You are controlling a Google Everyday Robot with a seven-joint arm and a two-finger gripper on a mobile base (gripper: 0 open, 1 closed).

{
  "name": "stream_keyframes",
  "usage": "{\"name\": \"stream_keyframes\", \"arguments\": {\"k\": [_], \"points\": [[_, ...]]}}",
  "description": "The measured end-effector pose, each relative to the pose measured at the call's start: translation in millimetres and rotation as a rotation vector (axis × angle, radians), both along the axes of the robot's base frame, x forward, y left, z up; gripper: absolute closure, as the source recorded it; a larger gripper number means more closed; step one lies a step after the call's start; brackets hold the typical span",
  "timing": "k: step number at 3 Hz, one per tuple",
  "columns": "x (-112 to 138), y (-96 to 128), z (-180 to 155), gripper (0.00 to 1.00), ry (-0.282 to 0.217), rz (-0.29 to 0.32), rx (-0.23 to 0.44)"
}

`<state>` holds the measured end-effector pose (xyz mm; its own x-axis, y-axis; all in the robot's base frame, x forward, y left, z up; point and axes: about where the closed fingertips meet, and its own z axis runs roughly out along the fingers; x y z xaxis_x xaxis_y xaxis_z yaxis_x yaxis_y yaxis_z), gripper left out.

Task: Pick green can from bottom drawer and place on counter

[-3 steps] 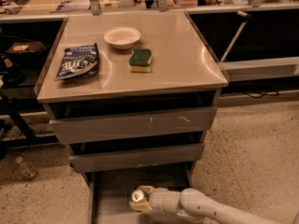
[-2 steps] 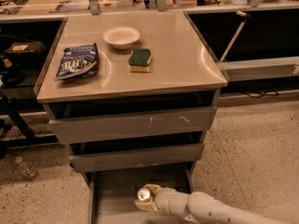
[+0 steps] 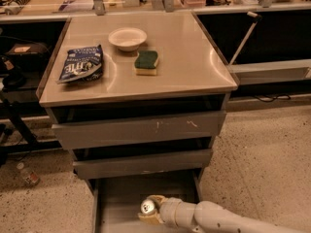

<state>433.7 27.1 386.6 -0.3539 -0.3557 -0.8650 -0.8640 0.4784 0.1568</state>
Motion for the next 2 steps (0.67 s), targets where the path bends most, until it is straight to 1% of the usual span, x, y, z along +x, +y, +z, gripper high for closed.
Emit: {"name": "stream_keyframes", "arguments": {"k": [1,2], "points": [[13,-13,38,1.00,-0.005,-0.031,0.029],[24,-37,96,1.00,-0.031,-0.066,0.028]]}}
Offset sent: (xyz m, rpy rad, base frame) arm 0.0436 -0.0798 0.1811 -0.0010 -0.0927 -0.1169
